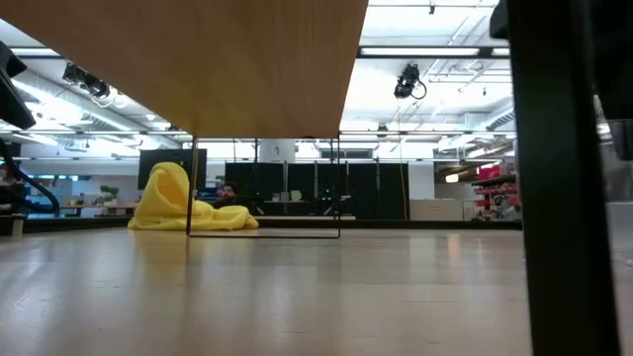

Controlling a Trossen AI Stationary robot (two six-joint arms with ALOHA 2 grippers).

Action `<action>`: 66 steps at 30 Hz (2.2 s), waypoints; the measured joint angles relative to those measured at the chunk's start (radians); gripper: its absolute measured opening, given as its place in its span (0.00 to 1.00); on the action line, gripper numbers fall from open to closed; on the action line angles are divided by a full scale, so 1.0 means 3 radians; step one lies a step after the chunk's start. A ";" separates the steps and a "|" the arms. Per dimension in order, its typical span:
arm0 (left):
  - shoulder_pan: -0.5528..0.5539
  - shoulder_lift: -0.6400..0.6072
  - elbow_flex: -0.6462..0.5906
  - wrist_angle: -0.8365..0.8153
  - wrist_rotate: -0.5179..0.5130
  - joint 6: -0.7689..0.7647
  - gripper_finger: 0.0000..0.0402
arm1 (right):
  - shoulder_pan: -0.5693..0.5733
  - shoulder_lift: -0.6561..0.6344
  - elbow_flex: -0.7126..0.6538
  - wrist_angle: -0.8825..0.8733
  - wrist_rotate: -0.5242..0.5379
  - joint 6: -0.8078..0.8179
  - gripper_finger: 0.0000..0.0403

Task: Stack small to large cups/mugs on shelf
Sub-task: Put the transparent mug on the shelf

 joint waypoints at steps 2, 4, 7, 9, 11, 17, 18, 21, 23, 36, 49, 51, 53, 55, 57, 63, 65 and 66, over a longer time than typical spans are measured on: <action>0.0000 0.0000 0.0000 0.0002 -0.0001 0.0000 0.04 | 0.0014 -0.0036 0.0003 -0.0005 0.0000 -0.0044 0.19; 0.0000 0.0000 0.0001 0.0002 -0.0001 -0.0001 0.05 | 0.0026 -0.0071 0.0006 -0.0058 0.0000 -0.0143 0.20; 0.0000 0.0000 0.0000 0.0002 -0.0001 -0.0002 0.06 | 0.0005 -0.0119 0.0006 -0.0118 0.0001 -0.0290 0.21; 0.0000 0.0000 0.0000 0.0003 -0.0001 -0.0021 0.06 | -0.0022 -0.0140 0.0006 -0.0149 0.0001 -0.0445 0.22; 0.0000 0.0000 0.0000 0.0003 -0.0001 -0.0062 0.06 | -0.0066 -0.0140 0.0006 -0.0145 0.0001 -0.0647 0.23; 0.0000 0.0000 0.0000 0.0003 -0.0001 -0.0090 0.03 | -0.0236 -0.0140 0.0006 -0.0139 0.0001 -0.1208 0.25; 0.0000 0.0000 0.0000 0.0003 -0.0001 -0.0093 0.03 | -0.0266 -0.0140 0.0006 -0.0153 0.0001 -0.1279 0.25; 0.0000 0.0000 0.0000 0.0003 -0.0001 -0.0146 0.03 | -0.0354 -0.0140 0.0006 -0.0155 0.0001 -0.1502 0.25; 0.0000 0.0000 0.0000 0.0004 0.0000 -0.0177 0.04 | -0.0396 -0.0140 0.0006 -0.0156 0.0000 -0.1663 0.25; 0.0000 0.0000 0.0000 0.0011 0.0000 -0.0178 0.04 | -0.0415 -0.0140 0.0006 -0.0150 -0.0054 -0.2366 0.24; 0.0000 0.0000 0.0000 0.0014 0.0000 -0.0237 0.06 | -0.0415 -0.0139 0.0006 -0.0120 -0.0123 -0.2778 0.24; 0.0000 -0.0001 0.0001 0.0014 0.0000 -0.0237 0.06 | -0.0415 -0.0139 -0.0024 -0.0090 -0.0161 -0.2805 0.24; 0.0000 0.0000 0.0001 0.0014 0.0000 -0.0237 0.06 | -0.0415 -0.0139 -0.0082 -0.0075 -0.0198 -0.2804 0.24; 0.0000 0.0000 0.0000 0.0014 0.0000 -0.0257 0.05 | -0.0415 -0.0139 -0.0132 0.0006 -0.0215 -0.2799 0.24; 0.0000 -0.0001 0.0001 0.0014 0.0000 -0.0263 0.03 | -0.0414 -0.0138 -0.0152 0.0003 -0.0209 -0.2762 0.24; 0.0000 0.0000 0.0001 0.0017 0.0000 -0.0263 0.03 | -0.0416 -0.0138 -0.0153 0.0013 -0.0151 -0.2753 0.24; 0.0000 0.0000 0.0001 0.0018 0.0000 -0.0263 0.04 | -0.0413 -0.0138 -0.0153 0.0005 -0.0153 -0.2758 0.22; 0.0000 0.0000 0.0000 0.0020 0.0000 -0.0263 0.05 | -0.0414 -0.0138 -0.0153 0.0006 -0.0153 -0.2756 0.20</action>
